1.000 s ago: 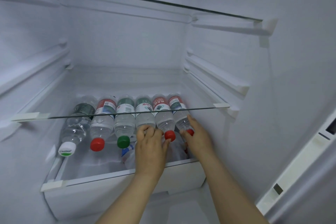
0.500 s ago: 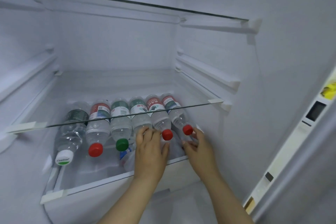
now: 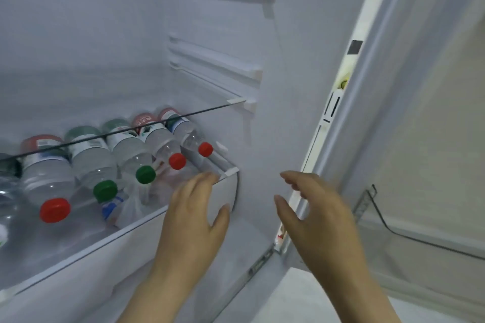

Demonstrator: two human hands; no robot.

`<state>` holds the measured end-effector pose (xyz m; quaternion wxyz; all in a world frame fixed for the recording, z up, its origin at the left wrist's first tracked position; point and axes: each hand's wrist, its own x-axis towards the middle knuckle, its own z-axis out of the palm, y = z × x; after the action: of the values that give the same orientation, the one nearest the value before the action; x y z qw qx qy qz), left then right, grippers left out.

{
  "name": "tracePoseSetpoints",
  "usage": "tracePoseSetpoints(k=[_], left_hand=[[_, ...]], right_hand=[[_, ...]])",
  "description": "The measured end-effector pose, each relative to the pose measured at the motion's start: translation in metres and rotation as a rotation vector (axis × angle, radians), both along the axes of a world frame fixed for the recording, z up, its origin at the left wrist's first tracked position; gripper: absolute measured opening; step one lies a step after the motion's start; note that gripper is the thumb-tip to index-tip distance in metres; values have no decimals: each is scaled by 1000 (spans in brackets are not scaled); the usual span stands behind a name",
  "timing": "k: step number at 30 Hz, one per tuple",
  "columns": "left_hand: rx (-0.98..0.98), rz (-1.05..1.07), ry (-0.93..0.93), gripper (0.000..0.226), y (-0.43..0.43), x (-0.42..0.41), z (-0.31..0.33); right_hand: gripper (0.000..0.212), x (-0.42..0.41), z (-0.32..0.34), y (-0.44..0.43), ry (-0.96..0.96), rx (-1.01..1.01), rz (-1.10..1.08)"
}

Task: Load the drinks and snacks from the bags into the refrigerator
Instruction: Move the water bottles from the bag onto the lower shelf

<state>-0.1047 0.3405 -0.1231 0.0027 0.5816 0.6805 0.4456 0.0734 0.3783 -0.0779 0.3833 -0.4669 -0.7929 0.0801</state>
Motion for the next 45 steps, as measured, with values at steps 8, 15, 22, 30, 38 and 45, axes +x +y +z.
tracePoseSetpoints(k=[8,15,22,30,38,45], left_hand=[[85,-339,-6,39,-9,75,49],[135,-572,67,42,-13,174,79],[102,-828,128,46,-25,299,80],[74,-1081,186,42,-33,420,73],[95,-1408,217,46,-20,528,80],[130,-1726,168,45,-24,616,74]], right_hand=[[35,92,33,-40,49,201,-168],[34,206,54,-76,-34,261,-371],[41,334,60,-138,-146,204,-612],[40,431,52,-202,-159,88,-899],[38,486,51,-243,-123,47,-1234],[37,505,47,-279,-116,-18,-1545]])
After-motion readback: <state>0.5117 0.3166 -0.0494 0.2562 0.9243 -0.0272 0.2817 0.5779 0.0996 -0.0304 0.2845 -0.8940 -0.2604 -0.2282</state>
